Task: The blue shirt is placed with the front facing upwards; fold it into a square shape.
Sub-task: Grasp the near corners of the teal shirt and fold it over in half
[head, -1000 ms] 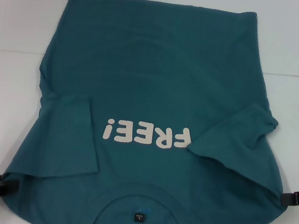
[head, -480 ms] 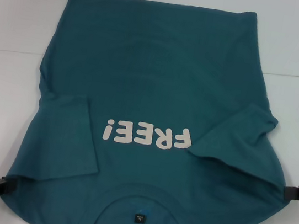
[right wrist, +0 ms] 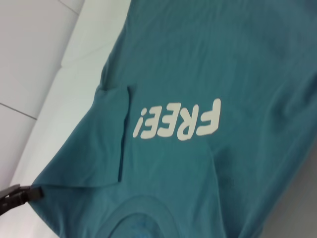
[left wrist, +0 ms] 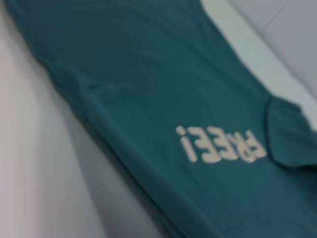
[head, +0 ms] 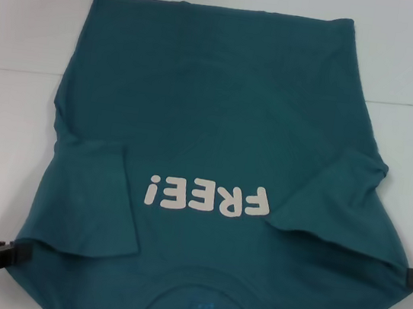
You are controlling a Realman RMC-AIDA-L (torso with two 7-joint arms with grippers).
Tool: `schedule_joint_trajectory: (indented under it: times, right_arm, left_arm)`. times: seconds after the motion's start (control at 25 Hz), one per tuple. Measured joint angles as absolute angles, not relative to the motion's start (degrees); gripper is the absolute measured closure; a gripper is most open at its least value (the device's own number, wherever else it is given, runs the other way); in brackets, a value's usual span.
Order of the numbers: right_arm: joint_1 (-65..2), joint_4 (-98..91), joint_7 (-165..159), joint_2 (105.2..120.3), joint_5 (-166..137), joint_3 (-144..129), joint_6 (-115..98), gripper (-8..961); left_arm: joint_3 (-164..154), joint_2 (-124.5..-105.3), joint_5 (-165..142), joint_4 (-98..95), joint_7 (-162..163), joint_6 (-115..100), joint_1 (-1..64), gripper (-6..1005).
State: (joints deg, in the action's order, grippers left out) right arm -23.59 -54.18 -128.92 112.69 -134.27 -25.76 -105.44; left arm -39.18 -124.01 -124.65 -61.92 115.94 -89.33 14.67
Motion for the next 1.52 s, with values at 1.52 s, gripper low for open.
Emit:
schedule_joint_trajectory:
  times: [1.52]
  right_arm:
    - [-12.8,-47.1,-124.2,112.95,-129.9,-14.7,-112.6,921]
  left_arm:
    - [-39.2,-124.29,-114.9,-61.0,117.0,-105.6,5.2,972]
